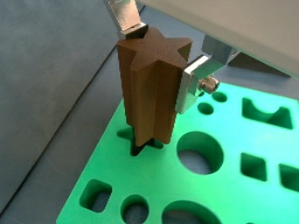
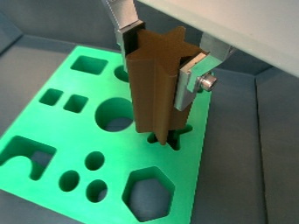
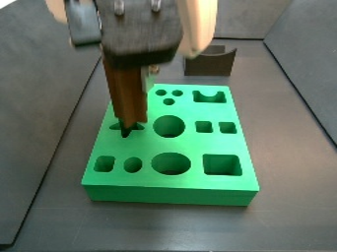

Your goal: Insert the star object.

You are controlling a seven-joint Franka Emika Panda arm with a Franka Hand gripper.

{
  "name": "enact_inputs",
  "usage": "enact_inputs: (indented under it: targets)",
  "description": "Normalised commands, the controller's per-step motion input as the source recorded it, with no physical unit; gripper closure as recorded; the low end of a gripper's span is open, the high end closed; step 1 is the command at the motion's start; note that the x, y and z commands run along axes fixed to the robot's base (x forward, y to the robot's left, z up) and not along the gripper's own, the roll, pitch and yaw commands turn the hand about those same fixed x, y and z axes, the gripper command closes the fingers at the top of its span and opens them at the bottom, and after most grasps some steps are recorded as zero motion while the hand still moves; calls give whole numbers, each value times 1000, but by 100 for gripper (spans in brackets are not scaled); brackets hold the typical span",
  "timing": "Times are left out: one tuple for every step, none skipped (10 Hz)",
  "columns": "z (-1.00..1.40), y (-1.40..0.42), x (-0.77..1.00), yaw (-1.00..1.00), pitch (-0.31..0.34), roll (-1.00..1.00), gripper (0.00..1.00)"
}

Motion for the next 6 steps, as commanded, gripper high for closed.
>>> enact_inputs:
  targets:
    - [-391, -20, 0, 71, 9, 176, 100]
    - [-289, 0, 0, 194, 4, 207, 100]
    - [-237, 0, -94, 314, -1, 156, 100]
    - [-240, -23, -126, 389, -27, 163, 100]
    - [-223, -71, -186, 454, -43, 183, 100]
    - [-223, -43, -217, 503, -59, 169, 100]
